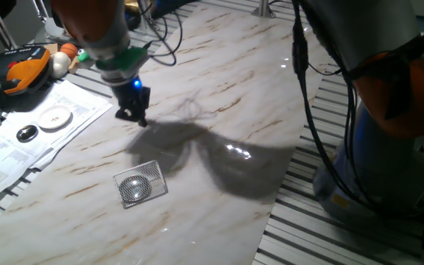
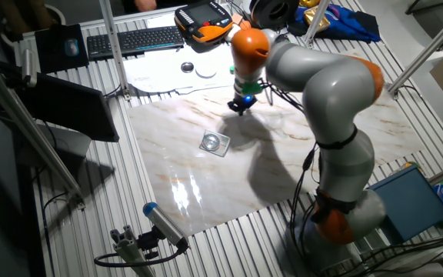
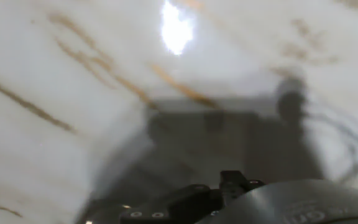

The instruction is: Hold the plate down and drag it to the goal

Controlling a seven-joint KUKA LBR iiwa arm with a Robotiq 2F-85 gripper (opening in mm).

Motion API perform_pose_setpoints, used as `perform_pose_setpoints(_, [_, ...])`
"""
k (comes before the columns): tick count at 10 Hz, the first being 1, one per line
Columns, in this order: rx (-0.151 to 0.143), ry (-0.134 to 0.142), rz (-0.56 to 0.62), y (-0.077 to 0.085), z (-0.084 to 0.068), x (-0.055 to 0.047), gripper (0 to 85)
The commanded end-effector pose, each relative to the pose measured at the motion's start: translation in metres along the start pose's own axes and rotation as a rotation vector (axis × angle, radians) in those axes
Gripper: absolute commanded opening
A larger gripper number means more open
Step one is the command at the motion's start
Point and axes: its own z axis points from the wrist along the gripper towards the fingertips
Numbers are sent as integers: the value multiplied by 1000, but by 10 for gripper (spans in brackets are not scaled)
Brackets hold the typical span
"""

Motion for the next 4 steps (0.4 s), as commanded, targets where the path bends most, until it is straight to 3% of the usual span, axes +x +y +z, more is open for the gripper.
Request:
perform_pose_setpoints(1, [5, -1, -17, 1, -5, 10, 0])
perform_pose_setpoints(4, [3, -8, -64, 3, -14, 27, 0])
